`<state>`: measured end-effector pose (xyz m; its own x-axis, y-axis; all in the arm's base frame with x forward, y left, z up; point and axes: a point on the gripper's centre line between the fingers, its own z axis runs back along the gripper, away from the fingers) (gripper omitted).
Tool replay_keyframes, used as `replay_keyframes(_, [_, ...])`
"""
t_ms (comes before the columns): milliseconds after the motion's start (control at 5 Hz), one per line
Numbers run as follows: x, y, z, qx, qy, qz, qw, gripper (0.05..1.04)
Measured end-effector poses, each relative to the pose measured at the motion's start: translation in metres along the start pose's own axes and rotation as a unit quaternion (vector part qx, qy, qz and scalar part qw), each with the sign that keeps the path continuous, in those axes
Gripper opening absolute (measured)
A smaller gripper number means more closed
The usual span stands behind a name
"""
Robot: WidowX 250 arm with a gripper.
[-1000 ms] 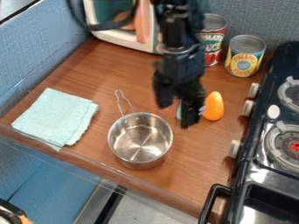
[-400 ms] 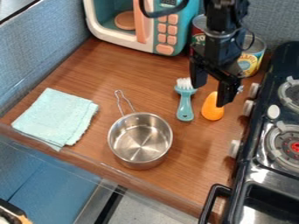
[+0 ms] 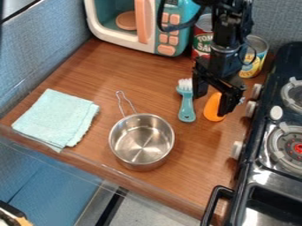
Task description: Put the yellow thing to left top of the table
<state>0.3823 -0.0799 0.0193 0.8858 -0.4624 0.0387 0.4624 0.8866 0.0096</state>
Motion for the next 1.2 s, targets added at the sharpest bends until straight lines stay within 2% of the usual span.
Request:
replay_keyframes(200, [0.002,0.001,-0.005,0.002,-0.004,0.008,1.0000,0.639])
replay_keyframes(400, [0.005,0.003,-0.006,0.009,-0.013,0.020,0.9997,0.569])
replay_keyframes(800, [0.007,0.007,-0.005,-0.003,-0.018,0.033,0.9993,0.569])
replay_keyframes(1000, [0.000,0.024,0.034,-0.002,-0.056,0.056,0.9969,0.570])
replay_keyframes(1200, [-0.024,0.051,0.059,0.005,-0.073,0.087,0.9935,0.569])
